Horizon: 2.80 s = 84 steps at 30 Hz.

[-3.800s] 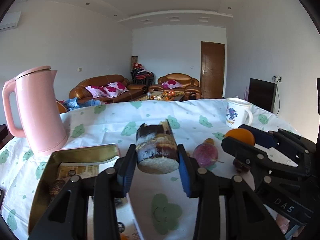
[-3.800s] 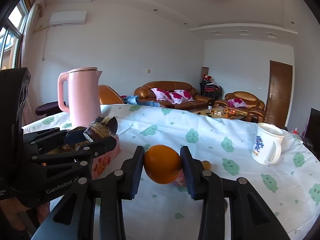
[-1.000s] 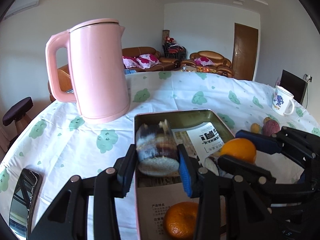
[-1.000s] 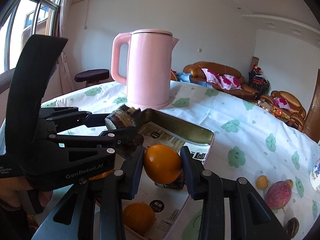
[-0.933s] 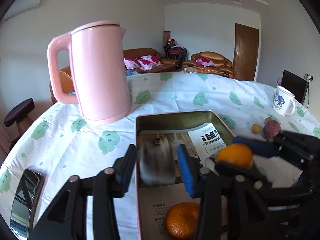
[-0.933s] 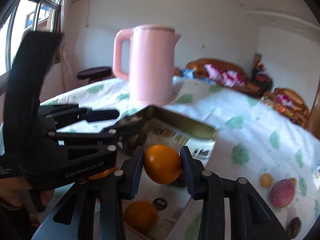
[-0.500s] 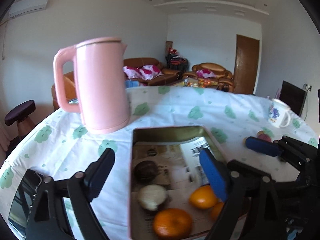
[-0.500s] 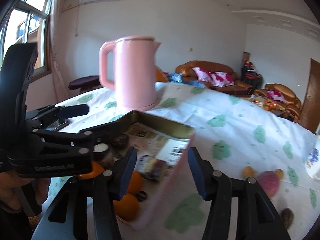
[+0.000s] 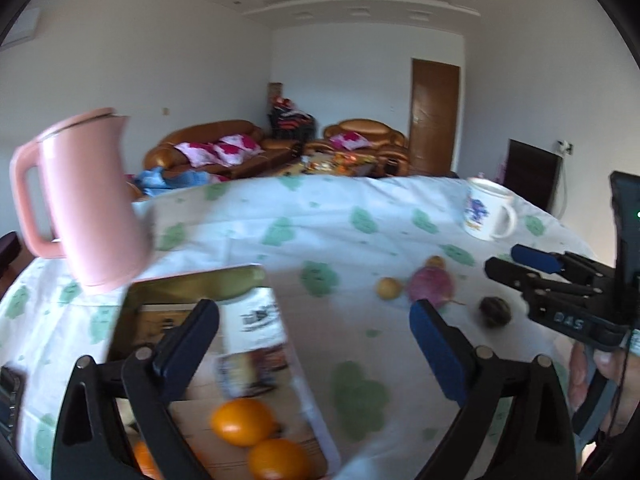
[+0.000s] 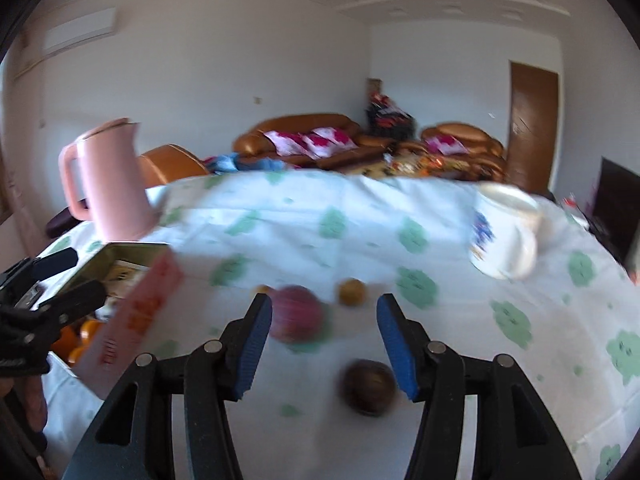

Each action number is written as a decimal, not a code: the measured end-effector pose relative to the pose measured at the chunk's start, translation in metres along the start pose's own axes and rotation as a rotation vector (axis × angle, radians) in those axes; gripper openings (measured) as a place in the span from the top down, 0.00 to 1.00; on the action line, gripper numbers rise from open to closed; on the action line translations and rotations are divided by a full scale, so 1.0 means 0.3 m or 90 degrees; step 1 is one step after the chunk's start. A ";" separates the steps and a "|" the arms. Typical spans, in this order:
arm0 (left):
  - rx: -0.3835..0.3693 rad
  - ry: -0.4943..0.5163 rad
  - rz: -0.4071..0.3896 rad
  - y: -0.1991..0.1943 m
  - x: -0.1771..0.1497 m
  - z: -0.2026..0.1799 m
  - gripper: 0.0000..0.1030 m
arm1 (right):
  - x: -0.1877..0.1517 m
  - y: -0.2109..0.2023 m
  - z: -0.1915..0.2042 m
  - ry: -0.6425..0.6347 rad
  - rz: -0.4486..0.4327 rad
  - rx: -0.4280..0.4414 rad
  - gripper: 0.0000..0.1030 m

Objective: Organize fruits
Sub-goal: 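Grasp the purple fruit with the left tool while the right tool grasps a passion fruit, then lift the purple fruit and passion fruit and carry them toward the gold tin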

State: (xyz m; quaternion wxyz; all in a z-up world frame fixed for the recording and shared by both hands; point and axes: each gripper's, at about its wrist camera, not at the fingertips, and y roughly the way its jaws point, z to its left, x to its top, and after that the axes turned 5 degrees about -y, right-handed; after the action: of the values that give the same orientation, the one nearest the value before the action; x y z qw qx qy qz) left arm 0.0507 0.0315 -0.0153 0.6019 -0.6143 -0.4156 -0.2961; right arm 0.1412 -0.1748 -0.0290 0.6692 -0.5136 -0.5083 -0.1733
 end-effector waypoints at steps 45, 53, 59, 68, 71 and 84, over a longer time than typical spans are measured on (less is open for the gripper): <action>-0.112 0.056 0.191 0.405 0.023 -0.318 0.42 | -0.046 0.130 -0.194 0.091 0.134 -0.050 0.56; -0.106 0.070 0.207 0.441 0.014 -0.345 0.46 | -0.045 0.130 -0.189 0.089 0.130 -0.042 0.56; -0.116 0.069 0.193 0.425 0.018 -0.343 0.46 | -0.045 0.106 -0.195 0.093 0.106 -0.039 0.56; -0.116 0.082 0.154 0.385 0.024 -0.350 0.46 | -0.039 0.073 -0.189 0.089 0.071 -0.030 0.56; -0.119 0.080 0.145 0.376 0.027 -0.347 0.46 | -0.038 0.066 -0.186 0.085 0.064 -0.030 0.56; -0.123 0.070 0.109 0.340 0.031 -0.336 0.46 | -0.037 0.028 -0.177 0.076 0.025 -0.023 0.56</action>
State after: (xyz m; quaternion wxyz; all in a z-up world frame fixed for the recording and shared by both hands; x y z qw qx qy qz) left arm 0.1572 -0.0593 -0.0476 0.5851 -0.6853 -0.2977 -0.3153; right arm 0.1695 -0.2204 -0.0403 0.6923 -0.5242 -0.4538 -0.2000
